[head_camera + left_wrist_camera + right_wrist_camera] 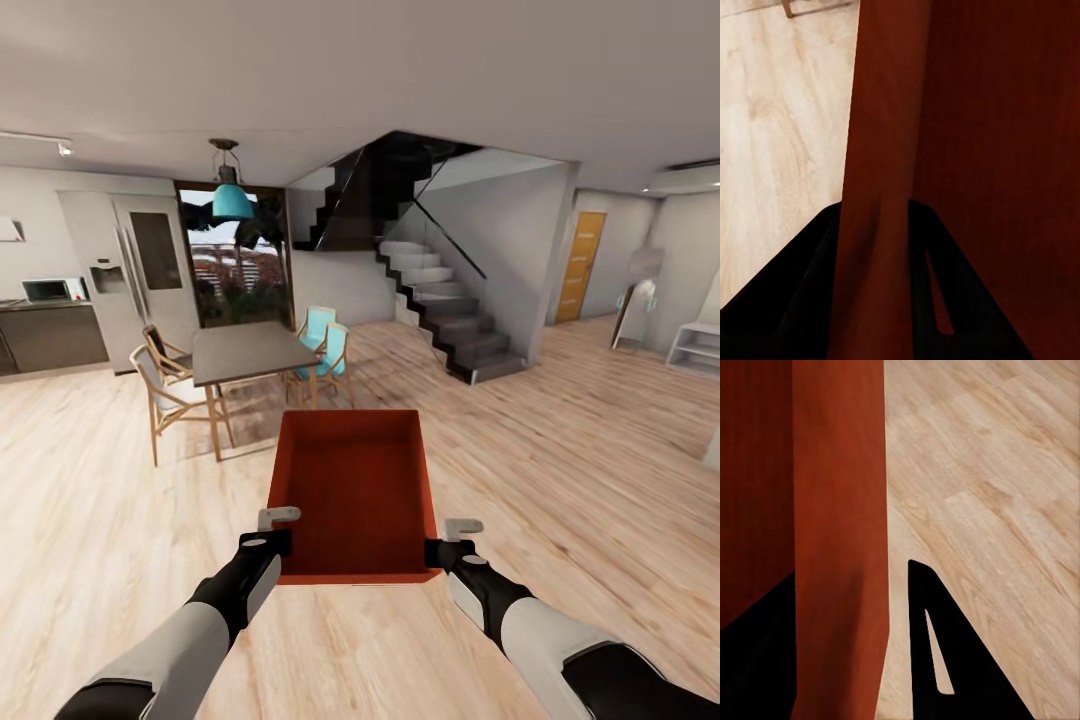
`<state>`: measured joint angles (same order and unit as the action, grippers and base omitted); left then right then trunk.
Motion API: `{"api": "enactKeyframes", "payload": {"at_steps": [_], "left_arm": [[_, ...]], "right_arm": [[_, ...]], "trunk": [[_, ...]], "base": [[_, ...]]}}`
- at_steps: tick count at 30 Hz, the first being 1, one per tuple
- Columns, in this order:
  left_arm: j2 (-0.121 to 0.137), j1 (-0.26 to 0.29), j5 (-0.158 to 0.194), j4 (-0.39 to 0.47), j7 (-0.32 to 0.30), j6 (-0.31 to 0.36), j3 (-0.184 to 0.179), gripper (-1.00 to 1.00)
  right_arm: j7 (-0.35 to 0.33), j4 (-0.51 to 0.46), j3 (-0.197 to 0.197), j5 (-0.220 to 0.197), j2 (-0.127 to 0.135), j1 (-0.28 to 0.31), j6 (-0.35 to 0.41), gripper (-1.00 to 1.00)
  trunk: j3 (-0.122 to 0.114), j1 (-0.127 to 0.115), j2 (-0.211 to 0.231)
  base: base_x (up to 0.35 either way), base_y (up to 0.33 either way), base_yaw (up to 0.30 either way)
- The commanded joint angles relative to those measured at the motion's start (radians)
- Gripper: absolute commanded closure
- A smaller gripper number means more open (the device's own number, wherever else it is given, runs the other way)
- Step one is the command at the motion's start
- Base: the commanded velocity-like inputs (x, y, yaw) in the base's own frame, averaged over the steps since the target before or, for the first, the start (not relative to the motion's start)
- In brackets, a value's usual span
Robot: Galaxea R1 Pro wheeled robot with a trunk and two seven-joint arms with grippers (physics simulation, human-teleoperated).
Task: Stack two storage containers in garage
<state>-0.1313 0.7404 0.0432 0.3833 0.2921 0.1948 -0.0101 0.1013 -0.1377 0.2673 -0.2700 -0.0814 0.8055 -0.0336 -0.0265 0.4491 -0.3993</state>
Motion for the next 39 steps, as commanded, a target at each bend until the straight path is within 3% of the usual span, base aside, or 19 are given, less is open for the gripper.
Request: {"api": "enactKeyframes", "payload": {"at_steps": [1,30,39], "left_arm": [[0.004,0.001,-0.025,0.009,0.019,0.01,0.033,1.0],[0.004,0.001,-0.025,0.01,0.019,0.009,0.033,1.0],[0.004,0.001,-0.025,0.011,0.019,0.009,0.033,1.0]], "right_arm": [[0.007,0.003,-0.008,-0.009,0.003,0.0,-0.005,1.0],[0.008,0.0,-0.008,-0.011,0.003,0.0,-0.005,1.0],[0.006,-0.003,-0.008,-0.014,0.002,0.0,-0.003,1.0]], "trunk": [[0.0,0.001,-0.001],[0.0,0.001,-0.001],[-0.003,0.001,-0.001]], "base": [[0.324,0.0,0.0],[0.324,0.0,-0.001],[0.324,0.0,-0.183]]}}
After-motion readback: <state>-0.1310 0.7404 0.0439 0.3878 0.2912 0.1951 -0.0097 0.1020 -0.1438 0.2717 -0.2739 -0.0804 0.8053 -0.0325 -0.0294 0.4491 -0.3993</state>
